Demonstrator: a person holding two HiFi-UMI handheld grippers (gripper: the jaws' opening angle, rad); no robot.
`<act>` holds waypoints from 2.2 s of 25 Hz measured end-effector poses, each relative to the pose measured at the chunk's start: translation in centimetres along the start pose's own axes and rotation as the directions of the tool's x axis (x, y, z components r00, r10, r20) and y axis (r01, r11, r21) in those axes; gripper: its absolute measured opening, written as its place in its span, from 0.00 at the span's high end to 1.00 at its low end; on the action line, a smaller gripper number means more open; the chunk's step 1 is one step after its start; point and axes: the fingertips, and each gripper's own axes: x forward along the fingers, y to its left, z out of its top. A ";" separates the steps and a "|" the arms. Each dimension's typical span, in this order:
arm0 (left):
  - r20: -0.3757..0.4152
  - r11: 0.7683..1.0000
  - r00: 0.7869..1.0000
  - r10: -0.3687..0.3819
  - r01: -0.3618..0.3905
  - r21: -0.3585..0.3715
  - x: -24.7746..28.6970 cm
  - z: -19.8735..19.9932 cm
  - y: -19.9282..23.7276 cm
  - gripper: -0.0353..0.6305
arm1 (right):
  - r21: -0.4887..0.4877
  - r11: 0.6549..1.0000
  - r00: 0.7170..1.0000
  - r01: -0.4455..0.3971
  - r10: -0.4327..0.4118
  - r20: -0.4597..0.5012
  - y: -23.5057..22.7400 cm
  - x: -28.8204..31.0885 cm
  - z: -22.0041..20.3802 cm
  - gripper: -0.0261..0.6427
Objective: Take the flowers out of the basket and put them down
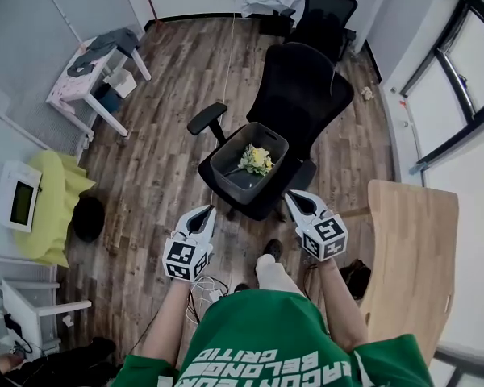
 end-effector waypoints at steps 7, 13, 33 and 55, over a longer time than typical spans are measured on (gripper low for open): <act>-0.021 1.000 0.999 0.031 -0.031 0.006 5.7 2.8 0.7 0.93 | 0.014 1.000 1.000 -0.013 0.013 0.011 -6.9 1.7 1.9 0.95; -0.058 1.000 0.998 0.015 -0.014 0.018 10.9 4.3 -0.2 0.93 | 0.030 1.000 1.000 -0.005 0.005 0.014 -12.5 2.1 1.8 0.95; -0.085 1.000 0.996 0.018 -0.020 -0.015 17.4 3.9 0.6 0.93 | 0.043 0.998 0.998 -0.050 0.051 -0.031 -17.1 6.1 1.0 0.95; -0.111 0.991 0.989 -0.094 0.083 -0.102 28.0 2.9 12.6 0.93 | 0.039 0.998 0.976 -0.045 0.053 -0.209 -19.8 20.9 1.3 0.95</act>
